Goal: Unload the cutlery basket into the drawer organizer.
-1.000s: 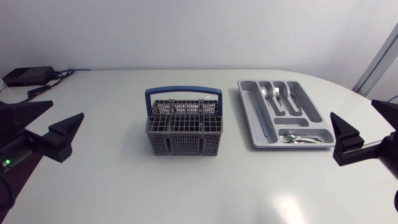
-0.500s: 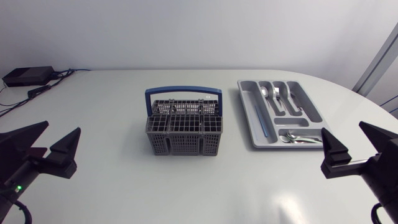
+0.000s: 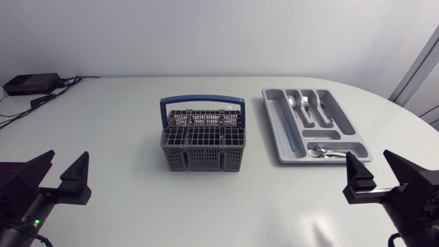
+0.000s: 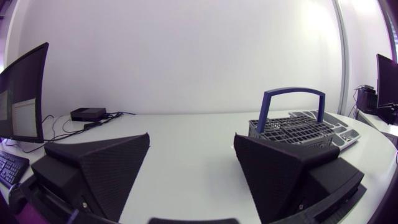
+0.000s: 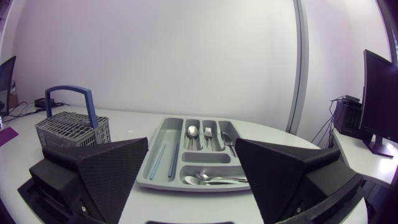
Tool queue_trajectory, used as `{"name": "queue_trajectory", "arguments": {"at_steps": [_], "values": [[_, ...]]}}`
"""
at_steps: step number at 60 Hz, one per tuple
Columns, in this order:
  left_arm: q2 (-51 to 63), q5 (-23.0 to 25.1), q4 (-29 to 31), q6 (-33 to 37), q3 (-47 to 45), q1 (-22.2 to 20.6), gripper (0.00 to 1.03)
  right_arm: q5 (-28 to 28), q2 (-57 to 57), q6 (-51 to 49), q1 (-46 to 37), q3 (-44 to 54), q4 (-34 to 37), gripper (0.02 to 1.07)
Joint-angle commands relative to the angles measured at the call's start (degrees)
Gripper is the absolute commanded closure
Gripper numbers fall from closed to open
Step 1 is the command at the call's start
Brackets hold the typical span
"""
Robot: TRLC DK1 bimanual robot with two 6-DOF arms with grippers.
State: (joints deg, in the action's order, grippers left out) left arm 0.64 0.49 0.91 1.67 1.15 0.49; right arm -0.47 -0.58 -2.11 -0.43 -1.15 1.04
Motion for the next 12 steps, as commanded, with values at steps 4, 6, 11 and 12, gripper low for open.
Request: {"name": "queue_trajectory", "arguments": {"at_steps": [4, 6, 11, 12], "values": [[-0.6, -0.5, -0.9, -1.7, -1.1, -0.5, 0.05, 0.5, 0.6, 2.1, 0.4, 1.1, -1.0, 0.06], [-0.6, -0.5, -0.9, -1.7, -1.1, -0.5, 0.05, 0.5, 0.6, 2.1, 0.4, 1.1, -1.0, 0.06], [-0.6, -0.5, -0.9, -1.7, -1.1, -0.5, 0.05, 0.5, 0.6, 2.1, 0.4, 1.1, -1.0, 0.06], [-0.6, -0.5, -0.9, -1.7, -1.1, -0.5, 0.05, 0.5, 0.6, 2.1, 0.4, 1.1, -1.0, 0.06]]}}
